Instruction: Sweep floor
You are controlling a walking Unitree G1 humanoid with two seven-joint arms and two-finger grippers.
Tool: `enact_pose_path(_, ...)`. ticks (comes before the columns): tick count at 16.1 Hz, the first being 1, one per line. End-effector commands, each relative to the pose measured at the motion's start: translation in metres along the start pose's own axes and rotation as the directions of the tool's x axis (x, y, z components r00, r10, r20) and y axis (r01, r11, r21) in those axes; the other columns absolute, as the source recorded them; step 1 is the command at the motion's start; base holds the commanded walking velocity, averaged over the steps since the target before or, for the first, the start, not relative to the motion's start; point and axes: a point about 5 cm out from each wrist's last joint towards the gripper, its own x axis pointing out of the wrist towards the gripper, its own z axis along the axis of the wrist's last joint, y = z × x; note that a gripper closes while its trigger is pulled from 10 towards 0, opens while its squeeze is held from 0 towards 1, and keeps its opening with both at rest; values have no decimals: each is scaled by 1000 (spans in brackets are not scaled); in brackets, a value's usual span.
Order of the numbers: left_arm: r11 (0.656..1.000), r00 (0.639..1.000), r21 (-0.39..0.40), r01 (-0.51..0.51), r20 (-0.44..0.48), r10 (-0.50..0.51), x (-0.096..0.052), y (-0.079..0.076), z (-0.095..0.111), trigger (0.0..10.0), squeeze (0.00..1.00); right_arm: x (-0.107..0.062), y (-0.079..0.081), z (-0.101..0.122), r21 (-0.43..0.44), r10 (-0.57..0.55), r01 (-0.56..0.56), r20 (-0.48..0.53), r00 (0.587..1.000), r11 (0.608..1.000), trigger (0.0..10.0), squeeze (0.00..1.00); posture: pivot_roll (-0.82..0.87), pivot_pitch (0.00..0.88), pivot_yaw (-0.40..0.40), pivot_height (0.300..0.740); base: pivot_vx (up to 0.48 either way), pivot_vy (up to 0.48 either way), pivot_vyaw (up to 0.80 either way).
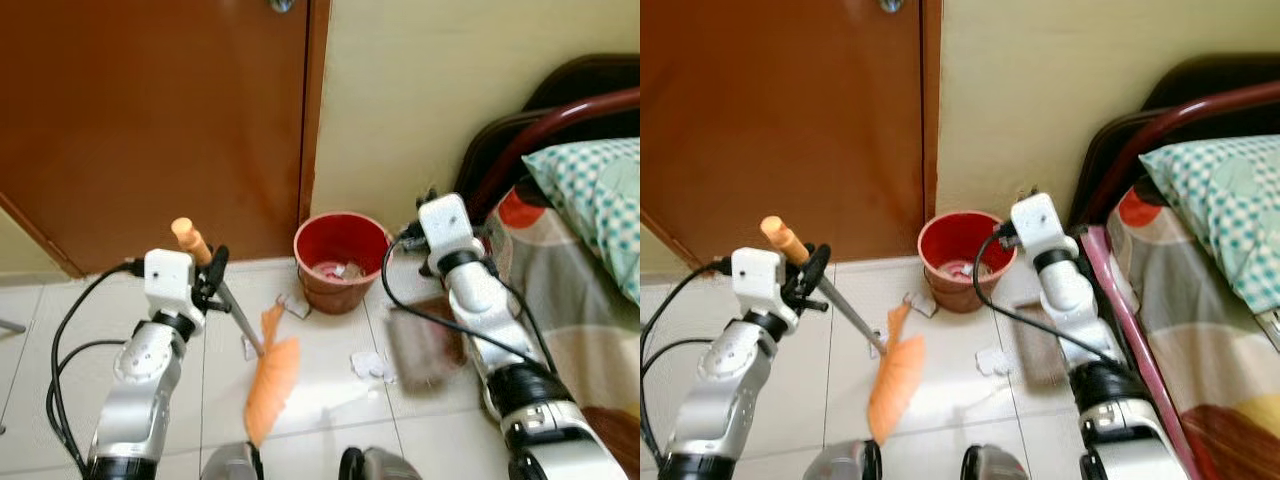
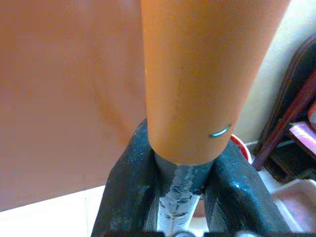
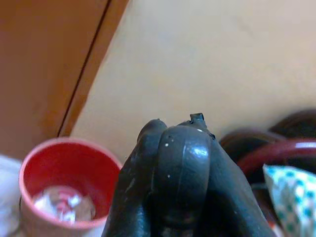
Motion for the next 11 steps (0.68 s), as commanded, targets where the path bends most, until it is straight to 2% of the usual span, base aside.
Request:
enact_pose_path(1,1000,999,-6,20,-44,-20,-2,-7,-8,10000,0,-1,6,-4,9,14,-14,-21,1000,1000,10000,0,153,134,-90,740,0,0,0)
enact_pose_path(4,1000,999,-9,26,-44,-27,-2,-11,-8,10000,0,0,21,-4,99,51,-48,-24,998,994,10000,0,156,137,-94,740,0,0,0)
enact_pose_path(5,999,998,-8,40,-46,-40,-1,-15,-8,10000,0,2,28,2,160,67,-68,8,998,985,10000,0,155,139,-97,740,0,0,0)
enact_pose_path(8,996,996,10,85,-26,-84,4,-27,-3,10000,0,7,30,14,207,68,-77,46,997,975,10000,0,80,144,-106,740,0,0,0)
enact_pose_path(10,993,993,-12,115,-29,-116,5,-33,-2,10000,0,8,30,17,216,69,-79,54,996,973,10000,0,57,155,-102,740,0,0,0)
enact_pose_path(11,984,983,-19,177,-50,-178,2,-42,-4,10000,0,6,31,17,236,68,-79,54,996,969,10000,0,46,165,-95,740,0,0,0)
